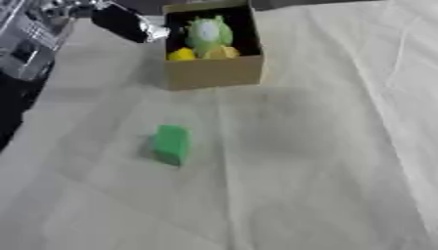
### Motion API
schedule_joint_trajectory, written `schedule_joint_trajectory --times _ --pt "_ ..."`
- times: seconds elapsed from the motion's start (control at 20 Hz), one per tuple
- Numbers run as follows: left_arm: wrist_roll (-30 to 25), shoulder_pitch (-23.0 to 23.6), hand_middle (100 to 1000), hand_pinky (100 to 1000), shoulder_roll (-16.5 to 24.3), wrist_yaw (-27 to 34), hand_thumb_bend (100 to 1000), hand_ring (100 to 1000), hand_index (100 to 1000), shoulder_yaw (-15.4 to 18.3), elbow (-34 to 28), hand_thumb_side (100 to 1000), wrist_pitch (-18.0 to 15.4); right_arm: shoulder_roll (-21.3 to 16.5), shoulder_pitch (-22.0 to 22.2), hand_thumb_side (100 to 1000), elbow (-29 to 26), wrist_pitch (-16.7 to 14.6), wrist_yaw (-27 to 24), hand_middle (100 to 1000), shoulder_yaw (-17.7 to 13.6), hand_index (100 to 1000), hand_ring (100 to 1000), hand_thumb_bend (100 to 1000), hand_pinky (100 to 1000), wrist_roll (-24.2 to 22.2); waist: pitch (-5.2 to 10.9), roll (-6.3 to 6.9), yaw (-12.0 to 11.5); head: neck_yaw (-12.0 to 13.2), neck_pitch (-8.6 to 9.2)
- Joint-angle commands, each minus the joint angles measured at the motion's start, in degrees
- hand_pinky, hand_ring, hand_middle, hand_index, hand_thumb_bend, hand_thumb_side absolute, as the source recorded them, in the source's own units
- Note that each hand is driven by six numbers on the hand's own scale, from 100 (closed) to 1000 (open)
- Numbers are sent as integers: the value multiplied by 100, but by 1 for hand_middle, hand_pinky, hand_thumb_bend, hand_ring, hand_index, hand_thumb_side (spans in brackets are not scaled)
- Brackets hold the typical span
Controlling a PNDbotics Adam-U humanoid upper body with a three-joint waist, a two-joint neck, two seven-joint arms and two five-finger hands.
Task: Pick up objects on the table and place them in the box.
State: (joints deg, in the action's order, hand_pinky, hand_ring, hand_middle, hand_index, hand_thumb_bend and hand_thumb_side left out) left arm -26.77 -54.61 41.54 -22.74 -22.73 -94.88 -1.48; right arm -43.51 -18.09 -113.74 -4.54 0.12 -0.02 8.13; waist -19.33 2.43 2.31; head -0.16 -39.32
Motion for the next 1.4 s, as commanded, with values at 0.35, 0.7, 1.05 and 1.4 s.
schedule_joint_trajectory --times 0.35,0.7,1.05,1.4 --pt "-574 647 761 872 1078 416 497 806 881 -201 -1796 454 816 -158 -14 653 -86 -4 39 692 -84 838 762 100 785 36 143 -68 -39 -101 -20" --pt "-993 819 793 885 1084 215 535 831 912 -350 -1686 458 880 -111 -4 656 -86 17 51 692 -79 838 761 100 785 31 116 -74 -31 -99 -21" --pt "-1054 814 791 887 864 104 533 829 908 -549 -1208 446 890 -61 8 658 -86 37 54 692 -72 839 761 100 785 22 104 -96 -20 -80 -17" --pt "-1202 671 799 890 594 -102 558 836 900 -826 -690 434 801 -18 23 656 -86 59 52 691 -62 838 761 100 785 9 102 -112 -15 -59 1"
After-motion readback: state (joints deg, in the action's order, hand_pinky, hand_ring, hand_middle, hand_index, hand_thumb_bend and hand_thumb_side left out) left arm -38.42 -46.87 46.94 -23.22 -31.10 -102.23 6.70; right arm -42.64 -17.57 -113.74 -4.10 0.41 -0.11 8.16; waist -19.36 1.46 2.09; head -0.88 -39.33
